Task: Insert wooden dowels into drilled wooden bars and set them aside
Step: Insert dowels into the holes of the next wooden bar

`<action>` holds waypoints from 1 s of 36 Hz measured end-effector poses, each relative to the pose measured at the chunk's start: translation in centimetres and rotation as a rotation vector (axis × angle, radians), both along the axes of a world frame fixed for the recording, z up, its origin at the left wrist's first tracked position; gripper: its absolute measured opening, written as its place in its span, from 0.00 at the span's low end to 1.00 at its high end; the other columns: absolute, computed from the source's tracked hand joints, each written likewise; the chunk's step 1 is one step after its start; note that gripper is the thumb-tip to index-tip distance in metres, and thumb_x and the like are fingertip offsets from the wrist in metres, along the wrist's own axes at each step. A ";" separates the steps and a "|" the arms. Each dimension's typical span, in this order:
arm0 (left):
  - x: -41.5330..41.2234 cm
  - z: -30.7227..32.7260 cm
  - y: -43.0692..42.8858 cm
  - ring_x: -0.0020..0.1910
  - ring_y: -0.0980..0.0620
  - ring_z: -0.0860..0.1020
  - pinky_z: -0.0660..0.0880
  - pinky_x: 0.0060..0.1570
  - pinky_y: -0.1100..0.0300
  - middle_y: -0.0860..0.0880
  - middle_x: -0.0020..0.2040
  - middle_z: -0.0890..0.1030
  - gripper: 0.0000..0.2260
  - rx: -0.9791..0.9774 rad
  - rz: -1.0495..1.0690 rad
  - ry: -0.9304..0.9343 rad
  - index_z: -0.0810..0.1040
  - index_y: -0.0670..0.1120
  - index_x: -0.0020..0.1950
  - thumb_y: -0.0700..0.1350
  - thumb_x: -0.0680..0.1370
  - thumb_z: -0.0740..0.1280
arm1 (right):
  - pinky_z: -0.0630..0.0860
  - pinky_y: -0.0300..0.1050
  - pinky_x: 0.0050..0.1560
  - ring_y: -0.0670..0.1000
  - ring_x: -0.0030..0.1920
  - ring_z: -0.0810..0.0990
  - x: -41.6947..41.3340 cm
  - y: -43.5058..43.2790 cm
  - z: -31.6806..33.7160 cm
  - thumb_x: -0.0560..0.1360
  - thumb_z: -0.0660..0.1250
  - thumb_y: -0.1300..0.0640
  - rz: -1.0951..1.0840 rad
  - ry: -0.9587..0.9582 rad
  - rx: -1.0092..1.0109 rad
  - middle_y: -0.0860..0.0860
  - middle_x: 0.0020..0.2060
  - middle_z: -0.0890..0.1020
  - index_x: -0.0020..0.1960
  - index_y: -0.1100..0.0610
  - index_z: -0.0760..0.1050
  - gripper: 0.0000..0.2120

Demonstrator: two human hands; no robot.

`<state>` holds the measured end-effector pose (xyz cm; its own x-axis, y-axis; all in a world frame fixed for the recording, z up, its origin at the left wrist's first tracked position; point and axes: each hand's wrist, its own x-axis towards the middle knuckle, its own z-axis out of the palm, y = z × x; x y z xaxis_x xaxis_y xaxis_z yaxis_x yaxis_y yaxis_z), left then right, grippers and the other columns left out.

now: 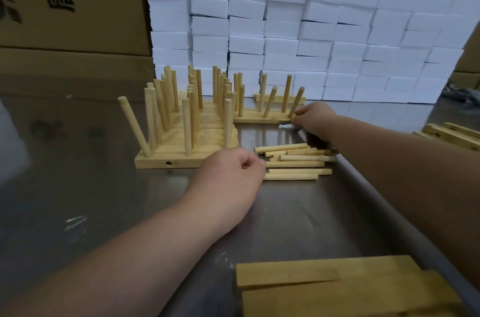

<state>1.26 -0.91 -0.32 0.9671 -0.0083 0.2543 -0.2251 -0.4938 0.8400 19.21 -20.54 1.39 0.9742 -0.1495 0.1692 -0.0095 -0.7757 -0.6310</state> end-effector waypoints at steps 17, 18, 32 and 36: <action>0.2 -0.1 -0.1 0.25 0.62 0.71 0.66 0.27 0.72 0.51 0.31 0.79 0.11 0.002 0.018 0.015 0.78 0.52 0.35 0.53 0.75 0.63 | 0.68 0.38 0.41 0.47 0.40 0.71 1.6 0.7 0.1 0.75 0.67 0.51 0.000 -0.030 -0.161 0.54 0.54 0.77 0.70 0.56 0.67 0.25; 0.2 -0.1 -0.1 0.26 0.62 0.71 0.66 0.28 0.72 0.51 0.31 0.79 0.11 0.002 0.015 0.016 0.78 0.52 0.35 0.53 0.75 0.63 | 0.68 0.39 0.41 0.47 0.40 0.71 1.6 0.7 0.1 0.74 0.69 0.51 0.001 -0.048 -0.152 0.54 0.56 0.77 0.70 0.56 0.66 0.28; 0.2 -0.3 0.0 0.23 0.62 0.70 0.63 0.20 0.69 0.58 0.25 0.75 0.12 0.046 0.007 0.003 0.77 0.53 0.34 0.54 0.75 0.62 | 0.71 0.43 0.47 0.50 0.46 0.75 2.2 0.8 0.2 0.76 0.65 0.55 0.035 -0.060 -0.176 0.52 0.51 0.80 0.57 0.57 0.78 0.12; 0.2 -0.4 -0.2 0.28 0.66 0.71 0.66 0.28 0.75 0.62 0.28 0.76 0.09 0.057 -0.018 -0.018 0.79 0.54 0.36 0.52 0.75 0.64 | 0.71 0.44 0.43 0.52 0.42 0.76 1.5 -1.1 1.2 0.76 0.63 0.53 -0.019 -0.124 -0.267 0.54 0.47 0.80 0.54 0.59 0.79 0.12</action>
